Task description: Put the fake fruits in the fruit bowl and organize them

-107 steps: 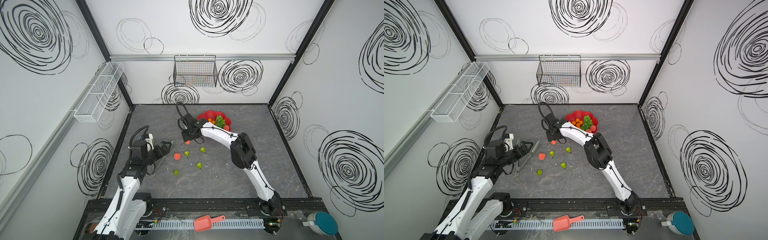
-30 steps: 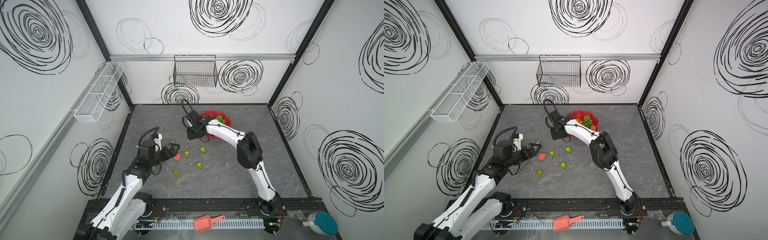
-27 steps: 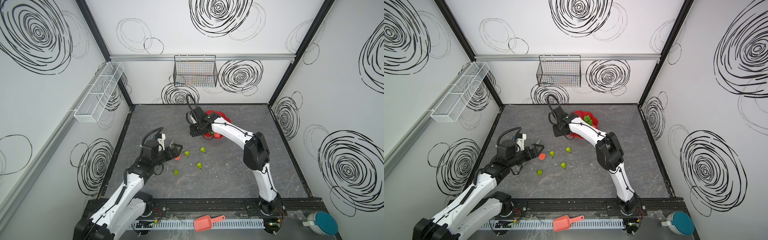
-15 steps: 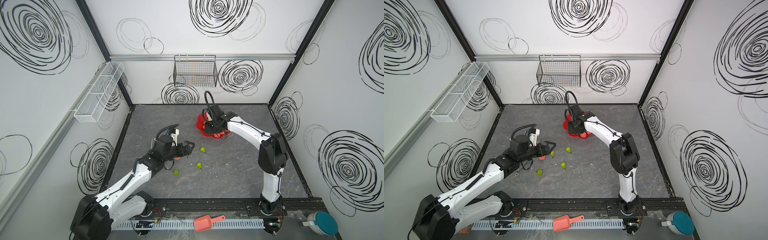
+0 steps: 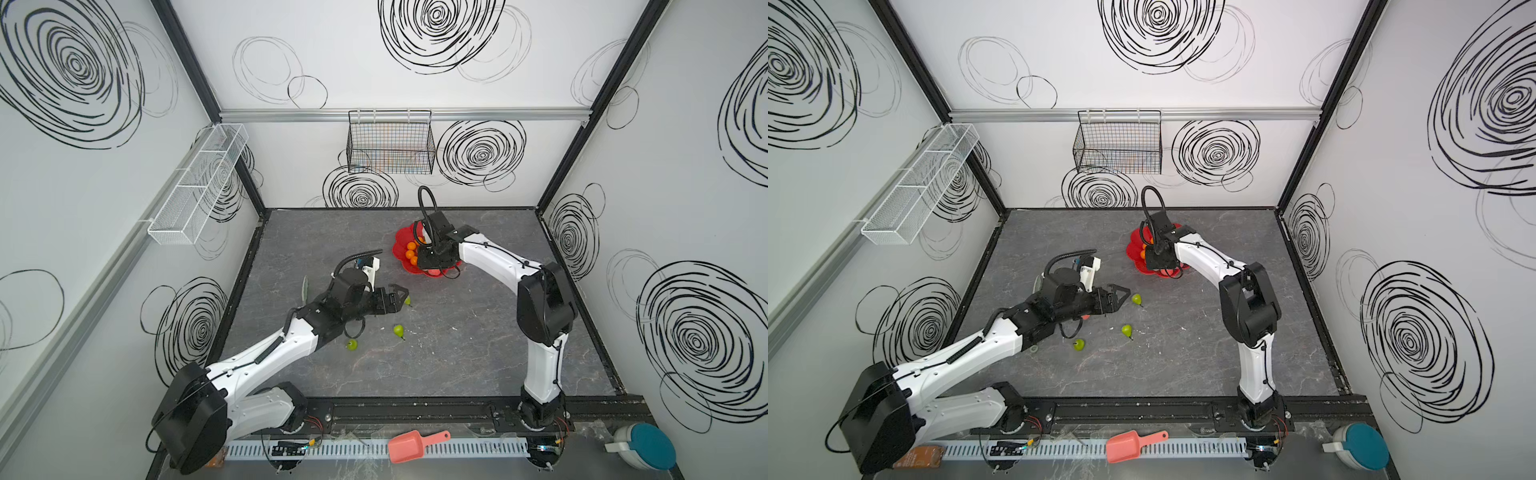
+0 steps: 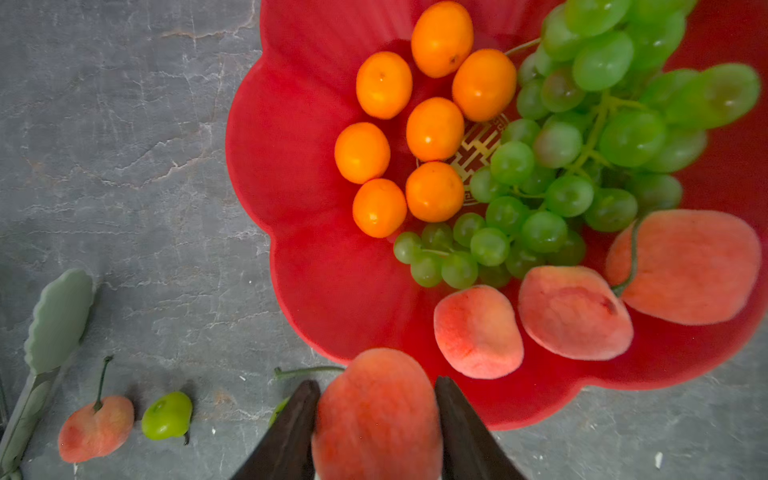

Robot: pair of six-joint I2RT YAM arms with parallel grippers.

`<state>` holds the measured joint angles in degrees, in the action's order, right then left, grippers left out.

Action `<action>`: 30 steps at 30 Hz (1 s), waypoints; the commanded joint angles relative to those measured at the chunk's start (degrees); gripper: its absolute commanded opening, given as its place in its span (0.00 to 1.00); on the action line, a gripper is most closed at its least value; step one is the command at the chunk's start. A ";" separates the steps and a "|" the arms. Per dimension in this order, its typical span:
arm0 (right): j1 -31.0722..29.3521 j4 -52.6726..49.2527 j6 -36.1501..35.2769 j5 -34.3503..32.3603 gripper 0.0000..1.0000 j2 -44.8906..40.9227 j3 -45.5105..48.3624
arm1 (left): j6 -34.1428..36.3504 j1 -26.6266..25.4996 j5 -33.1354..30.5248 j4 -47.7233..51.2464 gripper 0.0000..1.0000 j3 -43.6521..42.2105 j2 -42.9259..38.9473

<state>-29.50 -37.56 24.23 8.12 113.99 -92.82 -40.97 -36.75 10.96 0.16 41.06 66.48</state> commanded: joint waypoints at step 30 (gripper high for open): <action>0.04 -1.71 -0.83 -2.06 0.57 4.57 -7.63 | 0.51 -0.08 -1.38 -0.89 0.96 1.06 -1.15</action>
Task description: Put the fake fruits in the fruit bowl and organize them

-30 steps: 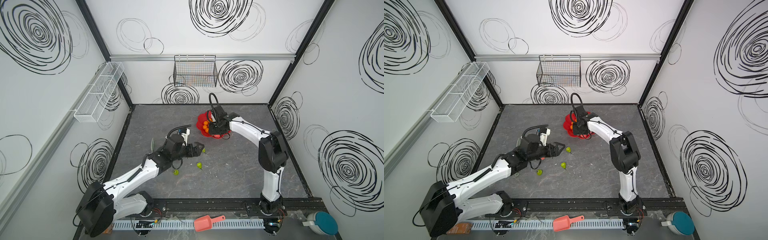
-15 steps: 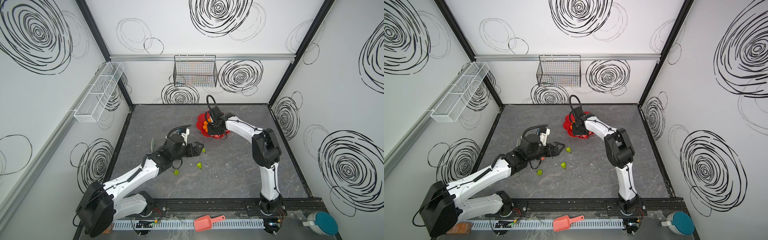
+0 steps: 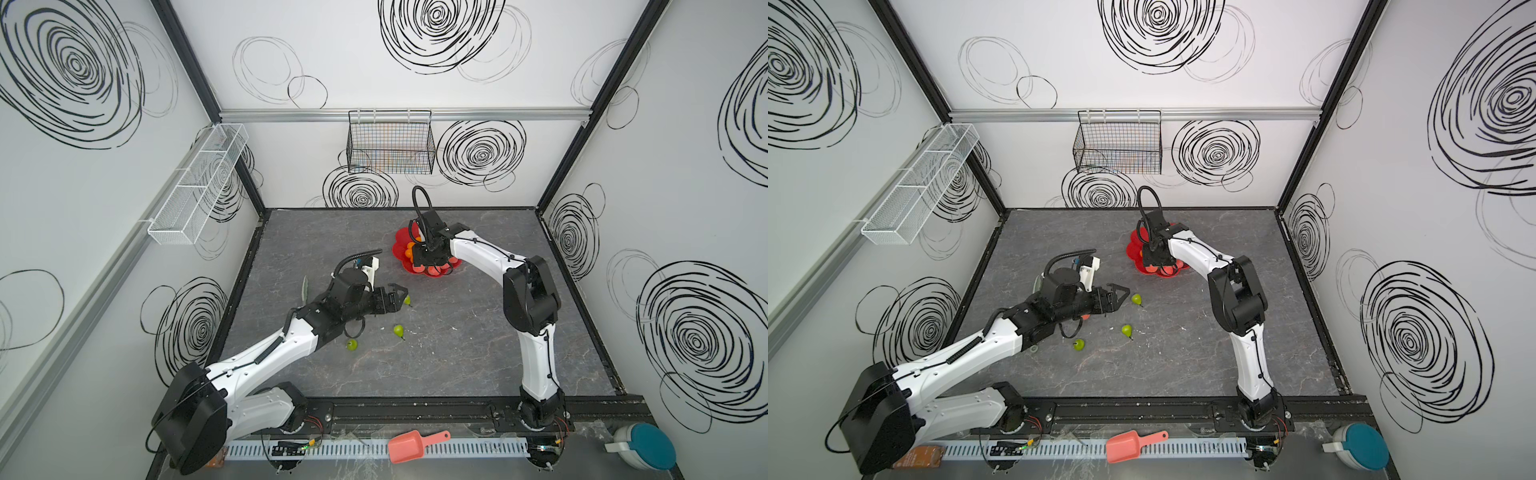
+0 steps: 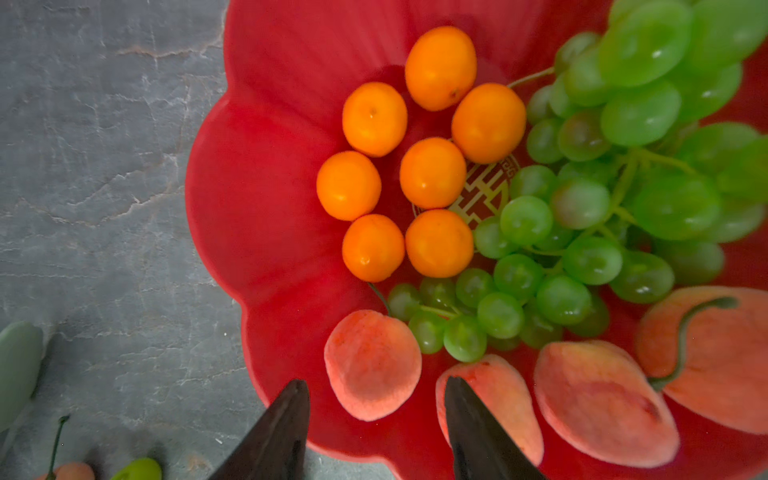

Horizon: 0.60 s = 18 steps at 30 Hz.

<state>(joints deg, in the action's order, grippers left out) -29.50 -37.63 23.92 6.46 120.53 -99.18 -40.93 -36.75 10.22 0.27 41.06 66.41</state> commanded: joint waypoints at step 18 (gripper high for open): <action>11.27 2.28 -1.07 1.10 0.39 -14.80 12.76 | 3.79 -8.01 -1.75 -3.61 0.96 9.20 7.77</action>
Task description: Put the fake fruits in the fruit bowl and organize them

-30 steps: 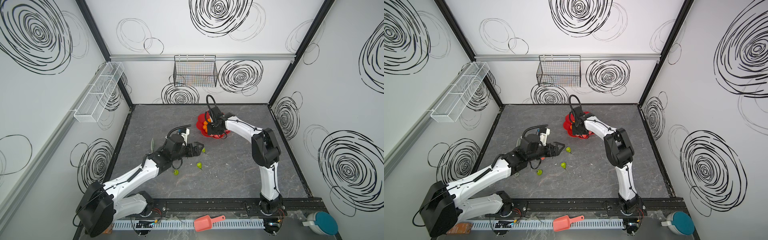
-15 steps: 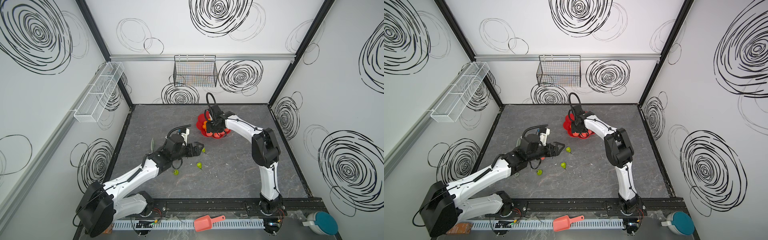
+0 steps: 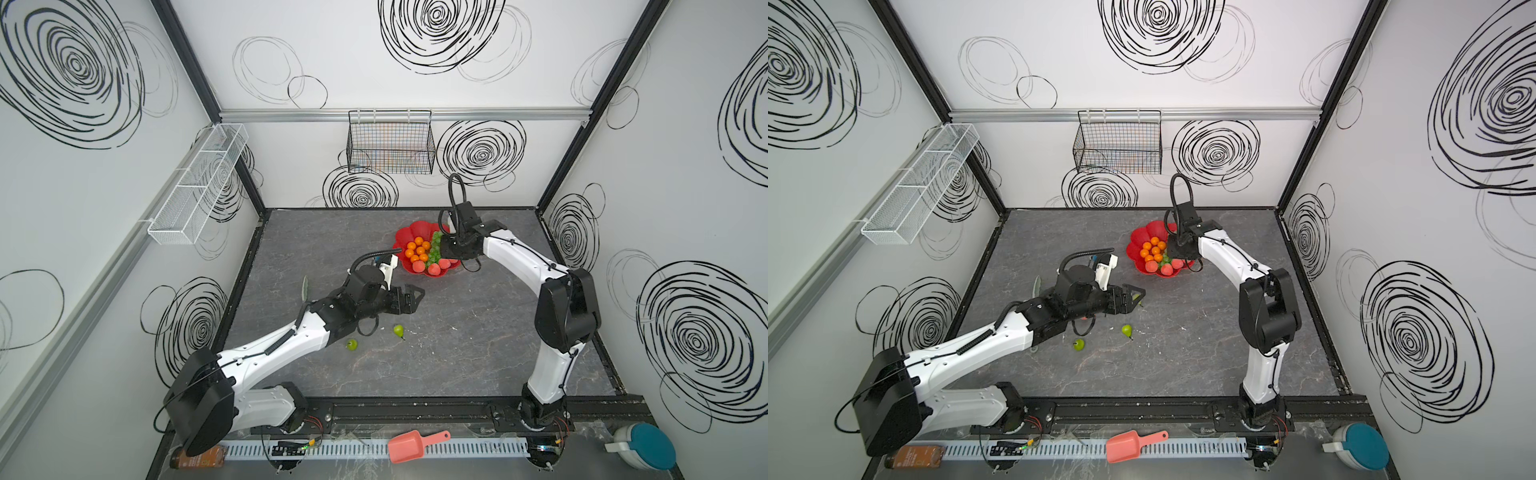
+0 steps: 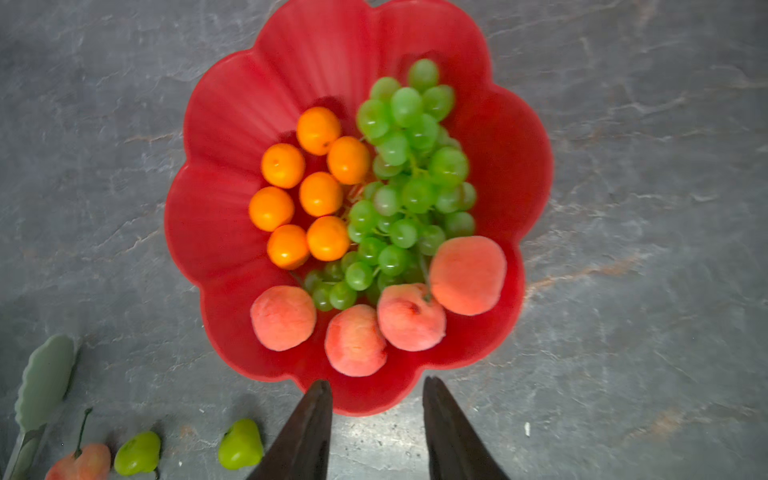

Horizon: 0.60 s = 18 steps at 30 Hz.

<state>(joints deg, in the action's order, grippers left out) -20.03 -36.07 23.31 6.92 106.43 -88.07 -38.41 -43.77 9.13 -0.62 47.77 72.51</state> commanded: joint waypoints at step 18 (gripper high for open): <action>5.62 2.26 -1.56 5.29 0.25 5.91 0.05 | 1.24 -1.52 1.22 -3.84 0.96 5.04 6.60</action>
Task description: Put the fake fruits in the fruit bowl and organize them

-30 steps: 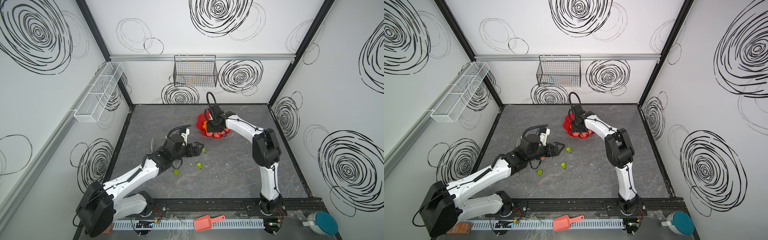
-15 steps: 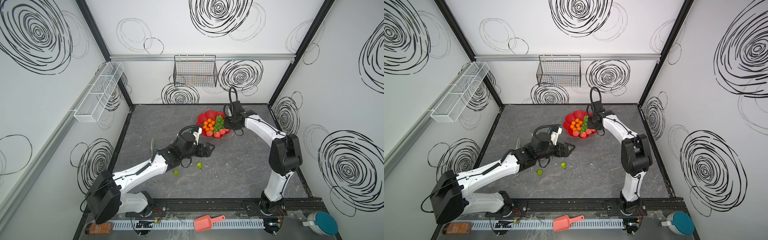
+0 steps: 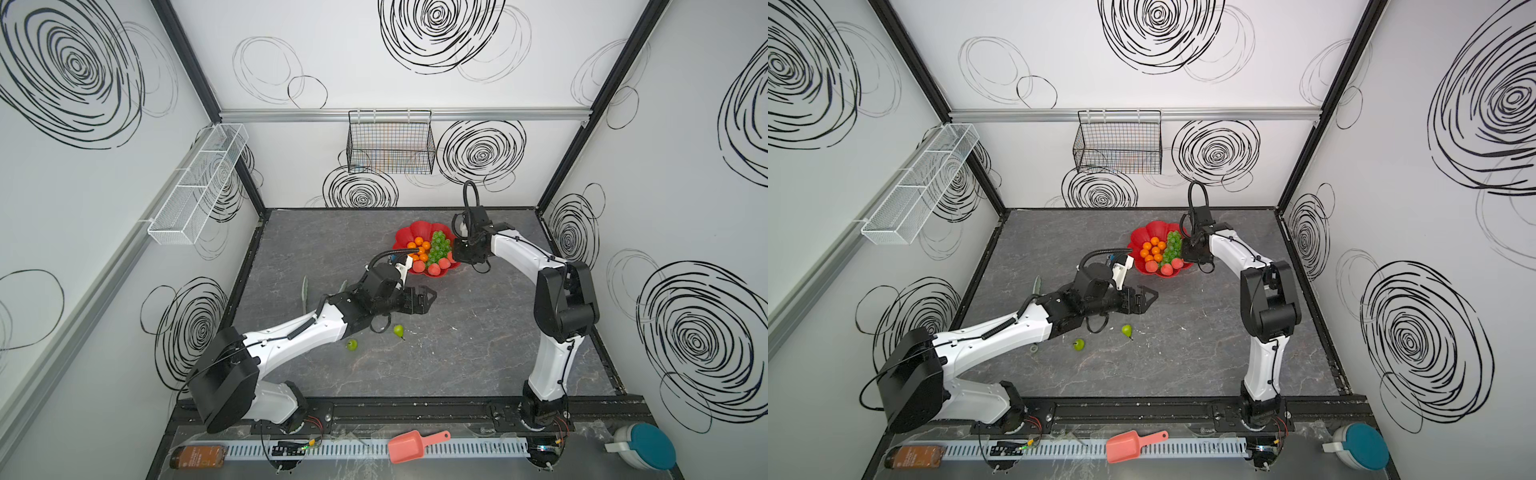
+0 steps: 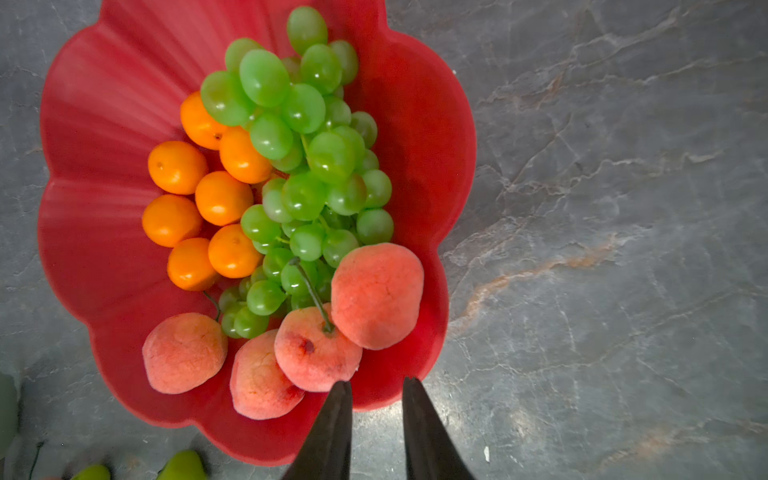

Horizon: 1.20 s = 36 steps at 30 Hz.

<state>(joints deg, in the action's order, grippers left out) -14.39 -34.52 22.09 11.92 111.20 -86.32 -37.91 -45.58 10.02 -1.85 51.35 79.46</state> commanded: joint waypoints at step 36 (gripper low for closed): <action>-0.94 -0.93 -0.97 0.26 0.23 8.01 -8.18 | 0.74 2.79 0.73 -1.59 0.96 -1.47 -3.40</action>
<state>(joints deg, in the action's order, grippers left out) -14.87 -34.22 21.82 12.69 118.54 -92.29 -37.85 -43.42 10.50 -1.72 50.85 78.11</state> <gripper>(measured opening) 0.226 0.960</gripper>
